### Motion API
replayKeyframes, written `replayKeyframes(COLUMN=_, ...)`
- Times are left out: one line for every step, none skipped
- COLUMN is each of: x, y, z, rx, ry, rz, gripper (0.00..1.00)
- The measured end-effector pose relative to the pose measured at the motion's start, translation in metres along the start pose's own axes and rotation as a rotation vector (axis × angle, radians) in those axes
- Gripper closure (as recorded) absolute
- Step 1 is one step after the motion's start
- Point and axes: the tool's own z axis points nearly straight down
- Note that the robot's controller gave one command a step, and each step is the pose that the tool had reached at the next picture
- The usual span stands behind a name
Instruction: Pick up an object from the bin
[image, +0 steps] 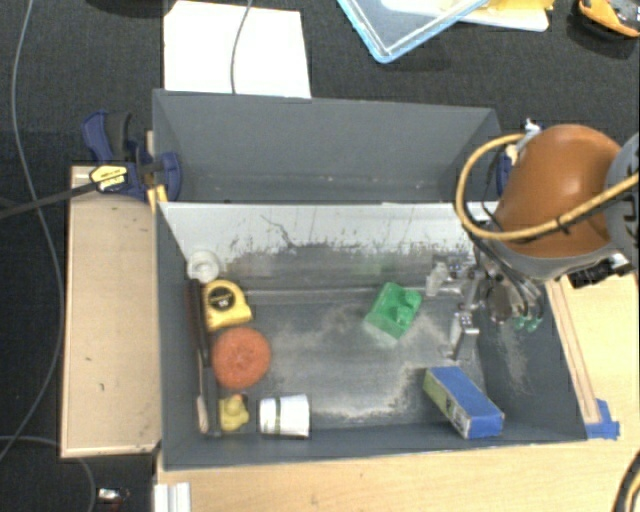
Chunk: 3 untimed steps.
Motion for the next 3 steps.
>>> replayKeyframes(x=0.000, y=0.000, z=0.000, rx=0.000, ry=0.000, rz=0.000, gripper=0.00)
replayKeyframes(x=0.014, y=-0.028, z=0.036, rx=0.001, ry=-0.010, rz=-0.141, gripper=0.00)
replayKeyframes(x=0.015, y=-0.075, z=0.103, rx=0.001, ry=-0.011, rz=-0.182, gripper=0.00)
